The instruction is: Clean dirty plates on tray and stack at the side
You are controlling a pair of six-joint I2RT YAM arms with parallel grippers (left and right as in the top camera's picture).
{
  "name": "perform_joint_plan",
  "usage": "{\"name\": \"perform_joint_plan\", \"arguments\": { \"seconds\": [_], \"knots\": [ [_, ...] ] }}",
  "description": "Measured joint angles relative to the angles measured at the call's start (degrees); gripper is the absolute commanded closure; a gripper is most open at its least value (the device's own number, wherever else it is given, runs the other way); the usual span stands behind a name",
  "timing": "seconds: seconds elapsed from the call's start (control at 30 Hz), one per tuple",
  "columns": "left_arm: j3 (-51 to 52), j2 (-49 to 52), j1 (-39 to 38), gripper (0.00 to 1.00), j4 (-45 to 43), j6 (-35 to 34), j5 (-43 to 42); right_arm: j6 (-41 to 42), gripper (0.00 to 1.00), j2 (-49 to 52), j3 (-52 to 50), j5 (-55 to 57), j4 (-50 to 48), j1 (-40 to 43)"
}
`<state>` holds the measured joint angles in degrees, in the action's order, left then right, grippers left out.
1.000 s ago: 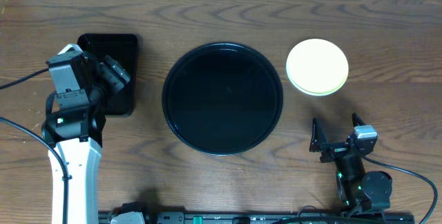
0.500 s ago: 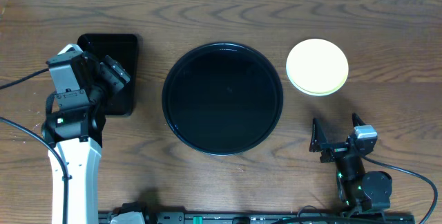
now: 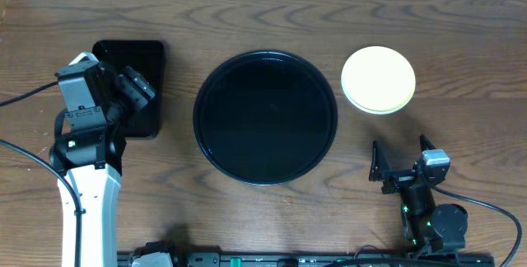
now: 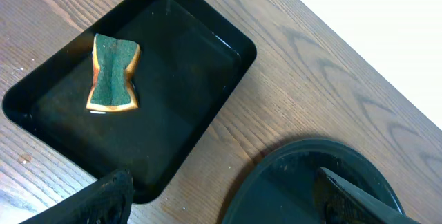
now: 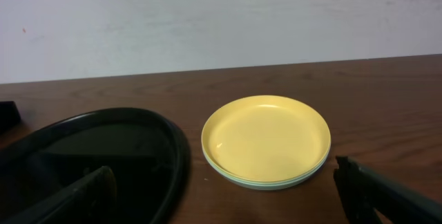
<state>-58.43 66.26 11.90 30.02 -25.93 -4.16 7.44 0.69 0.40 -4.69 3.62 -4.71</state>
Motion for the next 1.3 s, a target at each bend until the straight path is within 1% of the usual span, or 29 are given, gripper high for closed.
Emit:
{"name": "perform_joint_plan", "arguments": {
  "seconds": [0.8, 1.1, 1.2, 1.3],
  "knots": [
    [0.0, 0.0, 0.0, 0.17, 0.2, 0.2, 0.1, 0.0, 0.01, 0.0, 0.0, 0.0, 0.0, 0.0],
    [0.2, 0.0, -0.3, 0.17, 11.0, 2.4, 2.3, 0.0, 0.01, 0.0, 0.0, 0.0, 0.0, 0.0],
    [2.6, -0.1, -1.6, 0.17, 11.4, 4.5, 2.9, 0.0, 0.01, 0.0, 0.0, 0.0, 0.0, 0.0],
    [8.5, -0.8, -3.4, 0.17, 7.3, 7.5, 3.1, 0.0, 0.01, 0.0, 0.0, 0.0, 0.0, 0.0]
  ]
}}
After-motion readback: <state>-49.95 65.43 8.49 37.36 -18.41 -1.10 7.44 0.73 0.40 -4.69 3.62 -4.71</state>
